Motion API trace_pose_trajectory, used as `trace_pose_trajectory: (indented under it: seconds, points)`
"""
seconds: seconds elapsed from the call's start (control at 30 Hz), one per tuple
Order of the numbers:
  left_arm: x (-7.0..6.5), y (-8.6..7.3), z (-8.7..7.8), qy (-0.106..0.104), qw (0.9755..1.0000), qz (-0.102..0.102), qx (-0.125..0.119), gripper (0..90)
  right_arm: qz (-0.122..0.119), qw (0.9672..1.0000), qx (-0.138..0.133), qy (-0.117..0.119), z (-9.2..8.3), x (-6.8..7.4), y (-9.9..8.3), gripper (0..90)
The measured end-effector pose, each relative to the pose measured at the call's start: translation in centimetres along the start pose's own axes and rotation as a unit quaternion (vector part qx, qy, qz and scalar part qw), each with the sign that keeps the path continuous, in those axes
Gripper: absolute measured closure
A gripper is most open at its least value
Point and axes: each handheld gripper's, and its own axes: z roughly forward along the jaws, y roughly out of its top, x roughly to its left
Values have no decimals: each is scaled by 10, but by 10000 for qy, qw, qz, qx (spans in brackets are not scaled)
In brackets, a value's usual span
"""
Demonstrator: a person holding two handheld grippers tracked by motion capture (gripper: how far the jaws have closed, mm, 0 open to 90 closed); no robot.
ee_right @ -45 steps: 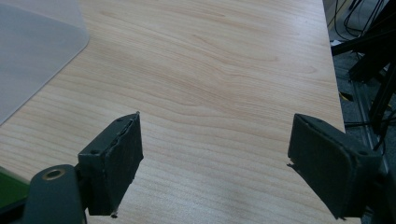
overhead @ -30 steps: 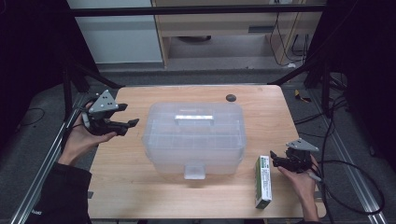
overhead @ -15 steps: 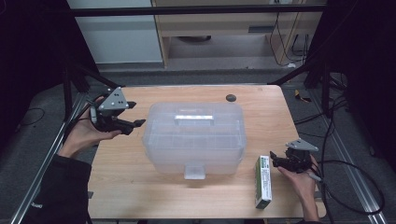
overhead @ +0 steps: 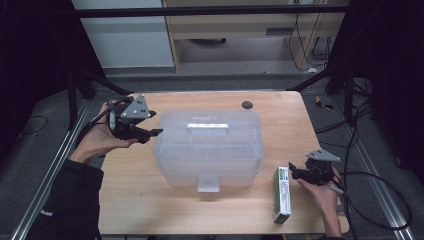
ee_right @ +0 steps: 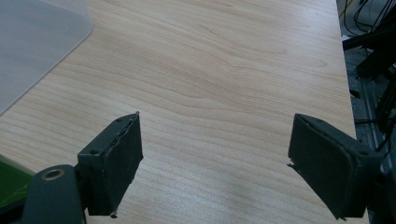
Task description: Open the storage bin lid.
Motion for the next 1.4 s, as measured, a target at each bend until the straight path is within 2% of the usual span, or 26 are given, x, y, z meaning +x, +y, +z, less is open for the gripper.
trace_pose_trajectory:
  seconds: [0.23, 0.37, 0.43, 0.53, 0.7, 0.8, 0.87, 0.9, 1.2, 1.23, 1.4]
  points:
    - [-3, 8, 5, 20, 9997, 224, 130, 443, -11, 10000, 5, 6, 0, 0, 0, 180]
    - [-8, 16, 10, -2, 9985, 474, 259, 444, -20, 10000, 37, 35, 1, 1, 0, 182]
    - [-9, 18, 11, -15, 9985, 499, 238, 441, -14, 10000, 36, 42, 1, 0, 0, 182]
    - [-12, 23, 14, -2, 9974, 598, 401, 440, -3, 10000, 37, 52, 1, 0, 0, 183]
    - [-14, 28, 18, 19, 9962, 720, 488, 441, -24, 10000, 38, 58, 2, 1, 0, 186]
    - [-17, 35, 23, -5, 9946, 882, 539, 441, -20, 10000, 48, 67, 2, 1, 0, 189]
    - [-18, 37, 26, -18, 9948, 881, 506, 441, -24, 10000, 46, 75, 2, 1, 0, 190]
    - [-19, 38, 27, -15, 9940, 933, 569, 441, -29, 9999, 57, 85, 2, 1, 0, 191]
    - [-23, 46, 34, -33, 9923, 1090, 582, 432, -16, 9999, 81, 106, 2, 1, -1, 196]
    - [-24, 49, 35, -35, 9915, 1151, 602, 431, -22, 9999, 84, 110, 2, 1, -1, 196]
    - [-26, 57, 39, -41, 9908, 1224, 569, 426, -36, 9999, 52, 113, 1, 0, 0, 204]
